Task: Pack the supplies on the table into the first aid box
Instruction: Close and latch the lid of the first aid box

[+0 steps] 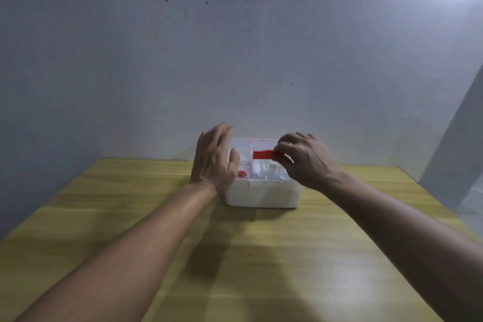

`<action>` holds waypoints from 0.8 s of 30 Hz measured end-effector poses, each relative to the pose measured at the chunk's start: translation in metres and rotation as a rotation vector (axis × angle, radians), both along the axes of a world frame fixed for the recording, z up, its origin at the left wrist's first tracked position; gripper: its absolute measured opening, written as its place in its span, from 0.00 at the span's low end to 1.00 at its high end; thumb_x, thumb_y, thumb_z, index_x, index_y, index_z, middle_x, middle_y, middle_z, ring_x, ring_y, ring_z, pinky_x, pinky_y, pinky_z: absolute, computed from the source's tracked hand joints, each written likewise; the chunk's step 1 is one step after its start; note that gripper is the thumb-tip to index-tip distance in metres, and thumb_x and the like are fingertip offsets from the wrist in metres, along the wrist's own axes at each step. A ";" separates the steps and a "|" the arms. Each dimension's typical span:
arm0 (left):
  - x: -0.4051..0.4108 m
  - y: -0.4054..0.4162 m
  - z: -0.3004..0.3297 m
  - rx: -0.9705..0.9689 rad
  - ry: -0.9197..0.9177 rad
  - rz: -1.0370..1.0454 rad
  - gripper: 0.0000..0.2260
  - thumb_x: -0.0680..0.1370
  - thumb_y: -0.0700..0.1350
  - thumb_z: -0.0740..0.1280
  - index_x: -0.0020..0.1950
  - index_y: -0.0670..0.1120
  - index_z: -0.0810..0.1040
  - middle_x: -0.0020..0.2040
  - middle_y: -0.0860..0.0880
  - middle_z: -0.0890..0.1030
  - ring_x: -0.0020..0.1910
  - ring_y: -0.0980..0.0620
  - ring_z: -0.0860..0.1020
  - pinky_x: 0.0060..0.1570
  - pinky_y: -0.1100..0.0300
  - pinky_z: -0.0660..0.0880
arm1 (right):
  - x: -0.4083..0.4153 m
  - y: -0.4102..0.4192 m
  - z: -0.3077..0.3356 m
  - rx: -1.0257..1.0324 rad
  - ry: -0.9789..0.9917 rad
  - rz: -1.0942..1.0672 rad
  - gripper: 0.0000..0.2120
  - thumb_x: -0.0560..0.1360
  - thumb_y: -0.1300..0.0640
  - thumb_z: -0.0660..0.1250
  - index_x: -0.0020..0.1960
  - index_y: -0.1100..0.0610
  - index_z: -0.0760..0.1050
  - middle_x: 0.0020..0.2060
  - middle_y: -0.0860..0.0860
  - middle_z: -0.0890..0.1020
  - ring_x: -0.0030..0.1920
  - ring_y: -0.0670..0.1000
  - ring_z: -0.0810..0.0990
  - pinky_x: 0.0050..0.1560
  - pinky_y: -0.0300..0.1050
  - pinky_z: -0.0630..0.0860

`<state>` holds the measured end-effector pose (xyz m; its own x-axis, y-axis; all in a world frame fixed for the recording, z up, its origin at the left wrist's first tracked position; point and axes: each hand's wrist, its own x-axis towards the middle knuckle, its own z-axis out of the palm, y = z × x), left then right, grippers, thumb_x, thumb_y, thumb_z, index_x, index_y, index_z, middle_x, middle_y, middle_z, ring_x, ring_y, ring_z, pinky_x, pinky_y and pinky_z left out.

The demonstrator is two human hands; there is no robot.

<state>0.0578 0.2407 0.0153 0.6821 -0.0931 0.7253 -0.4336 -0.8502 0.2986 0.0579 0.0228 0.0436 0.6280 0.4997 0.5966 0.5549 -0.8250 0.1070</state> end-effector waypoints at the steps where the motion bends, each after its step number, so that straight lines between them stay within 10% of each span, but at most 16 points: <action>1: -0.001 0.000 0.000 0.035 0.109 -0.037 0.28 0.74 0.51 0.51 0.71 0.40 0.69 0.73 0.42 0.69 0.73 0.44 0.65 0.73 0.45 0.58 | -0.004 -0.001 -0.005 0.010 0.026 -0.004 0.08 0.74 0.53 0.70 0.48 0.57 0.83 0.47 0.55 0.84 0.43 0.57 0.81 0.44 0.50 0.76; 4: -0.009 -0.004 -0.004 0.100 0.320 -0.114 0.27 0.76 0.51 0.51 0.75 0.46 0.65 0.78 0.49 0.61 0.78 0.53 0.55 0.75 0.51 0.47 | -0.016 0.000 -0.020 0.036 0.109 -0.022 0.07 0.72 0.55 0.73 0.47 0.56 0.84 0.49 0.56 0.85 0.47 0.59 0.82 0.47 0.50 0.77; 10: -0.019 -0.008 -0.011 0.139 0.439 -0.092 0.25 0.79 0.54 0.63 0.74 0.47 0.66 0.77 0.50 0.63 0.77 0.54 0.56 0.75 0.51 0.55 | -0.028 -0.002 -0.037 0.020 0.214 -0.067 0.19 0.69 0.45 0.73 0.57 0.53 0.81 0.62 0.55 0.79 0.62 0.58 0.76 0.60 0.51 0.71; 14: -0.018 -0.011 -0.014 0.131 0.433 -0.049 0.34 0.73 0.60 0.69 0.75 0.48 0.64 0.77 0.51 0.63 0.77 0.54 0.56 0.74 0.52 0.59 | -0.029 -0.003 -0.038 0.051 0.249 -0.079 0.33 0.67 0.39 0.70 0.67 0.53 0.72 0.66 0.53 0.75 0.67 0.55 0.71 0.65 0.50 0.68; 24: -0.016 -0.018 -0.028 0.181 0.270 0.051 0.33 0.69 0.55 0.75 0.71 0.49 0.70 0.74 0.52 0.69 0.76 0.53 0.61 0.68 0.54 0.66 | -0.018 -0.007 -0.059 0.108 0.243 -0.142 0.31 0.74 0.46 0.69 0.73 0.53 0.64 0.73 0.54 0.67 0.75 0.56 0.61 0.71 0.52 0.64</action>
